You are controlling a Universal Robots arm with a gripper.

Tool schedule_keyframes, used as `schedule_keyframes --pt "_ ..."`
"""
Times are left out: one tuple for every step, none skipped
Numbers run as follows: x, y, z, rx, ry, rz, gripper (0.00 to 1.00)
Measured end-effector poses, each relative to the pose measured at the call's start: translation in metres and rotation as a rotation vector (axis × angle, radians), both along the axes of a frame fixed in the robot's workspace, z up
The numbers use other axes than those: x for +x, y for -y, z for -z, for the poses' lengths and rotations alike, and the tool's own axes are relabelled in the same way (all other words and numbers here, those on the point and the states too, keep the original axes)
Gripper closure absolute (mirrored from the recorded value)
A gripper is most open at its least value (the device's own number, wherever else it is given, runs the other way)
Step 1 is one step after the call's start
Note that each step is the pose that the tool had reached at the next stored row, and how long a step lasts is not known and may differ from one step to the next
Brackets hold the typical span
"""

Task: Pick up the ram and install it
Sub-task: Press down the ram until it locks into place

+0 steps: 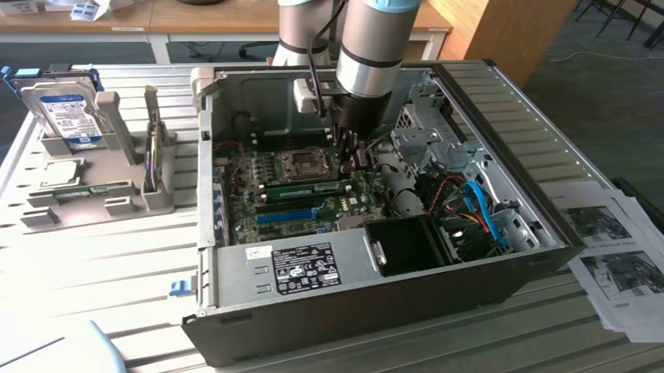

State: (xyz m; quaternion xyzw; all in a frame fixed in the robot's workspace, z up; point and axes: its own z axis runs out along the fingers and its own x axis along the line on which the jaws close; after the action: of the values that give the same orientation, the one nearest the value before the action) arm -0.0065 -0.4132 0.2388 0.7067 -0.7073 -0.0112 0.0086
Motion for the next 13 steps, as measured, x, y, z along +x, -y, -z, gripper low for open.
schedule_keyframes --pt "0.0003 -0.0001 0.0009 0.0 0.0 0.0 0.91" --pt "0.0004 -0.0001 0.0016 0.0 0.0001 0.0 0.91" --pt "0.0004 -0.0001 0.0017 -0.0002 0.0 0.0 0.91" --pt "0.0004 -0.0001 0.0017 -0.0001 0.0 0.0 0.91" --pt "0.0005 -0.0001 0.0017 -0.0001 0.0 0.0 0.91" --pt "0.0005 -0.0001 0.0017 -0.0002 0.0 0.0 0.91" --pt "0.0005 -0.0001 0.0019 -0.0001 0.0 0.0 0.91" --pt "0.0009 -0.0001 0.0022 0.0001 0.0001 0.0 0.91" --pt "0.0015 -0.0002 0.0023 0.0001 0.0001 0.0 0.91" --pt "0.002 -0.0002 0.0025 0.0 0.0001 0.0 0.91" --pt "0.0026 -0.0002 0.0028 0.0 0.0 0.0 0.91" --pt "0.0032 -0.0003 0.003 0.0 0.0001 0.0 0.91" --pt "0.0035 -0.0003 0.003 0.0 0.0001 0.0 0.91"
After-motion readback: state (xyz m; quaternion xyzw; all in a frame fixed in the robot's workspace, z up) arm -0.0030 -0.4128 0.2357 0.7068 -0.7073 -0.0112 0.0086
